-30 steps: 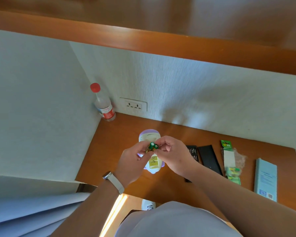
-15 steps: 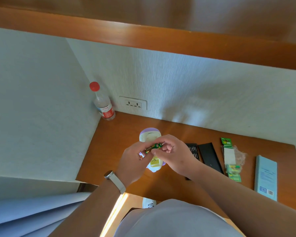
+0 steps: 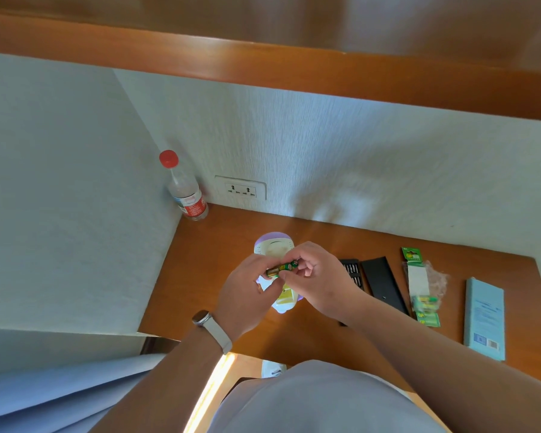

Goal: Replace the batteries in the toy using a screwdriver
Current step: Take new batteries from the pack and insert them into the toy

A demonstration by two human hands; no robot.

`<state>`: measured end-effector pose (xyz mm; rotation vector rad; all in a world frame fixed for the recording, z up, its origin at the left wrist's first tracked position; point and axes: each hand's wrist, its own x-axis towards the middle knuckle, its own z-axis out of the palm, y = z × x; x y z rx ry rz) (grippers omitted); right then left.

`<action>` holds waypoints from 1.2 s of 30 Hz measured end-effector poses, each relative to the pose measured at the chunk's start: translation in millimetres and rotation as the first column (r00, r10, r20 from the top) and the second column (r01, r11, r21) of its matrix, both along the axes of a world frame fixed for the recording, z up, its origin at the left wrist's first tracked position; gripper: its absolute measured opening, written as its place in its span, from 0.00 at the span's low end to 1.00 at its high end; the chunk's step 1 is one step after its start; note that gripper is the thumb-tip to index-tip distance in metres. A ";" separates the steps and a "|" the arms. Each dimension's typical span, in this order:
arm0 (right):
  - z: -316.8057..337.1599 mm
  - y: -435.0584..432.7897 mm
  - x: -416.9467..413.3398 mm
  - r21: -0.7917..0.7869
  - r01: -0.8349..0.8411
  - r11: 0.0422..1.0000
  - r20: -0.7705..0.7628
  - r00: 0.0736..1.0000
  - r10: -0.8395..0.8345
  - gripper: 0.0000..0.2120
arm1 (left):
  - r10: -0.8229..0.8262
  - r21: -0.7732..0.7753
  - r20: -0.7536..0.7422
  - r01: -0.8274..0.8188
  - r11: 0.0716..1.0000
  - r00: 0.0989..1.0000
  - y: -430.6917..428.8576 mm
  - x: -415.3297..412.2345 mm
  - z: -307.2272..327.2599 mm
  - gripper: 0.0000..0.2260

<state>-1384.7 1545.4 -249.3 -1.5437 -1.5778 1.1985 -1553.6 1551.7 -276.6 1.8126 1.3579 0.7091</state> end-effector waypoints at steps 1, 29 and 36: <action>-0.3 -0.4 -0.5 0.018 -0.010 1.000 0.019 1.000 0.010 0.09 | 0.003 -0.005 0.004 -0.003 1.000 1.000 0.5 -0.7 -0.6 0.10; -3.9 9.4 3.6 -0.103 0.074 0.992 -0.047 0.996 -0.080 0.11 | 0.148 -0.398 0.365 0.010 0.917 0.919 13.8 -8.6 0.4 0.08; -10.7 6.1 6.4 -0.049 0.040 0.998 0.043 0.998 -0.038 0.08 | 0.130 -0.215 0.179 -0.090 0.973 0.975 11.9 -8.6 -3.3 0.08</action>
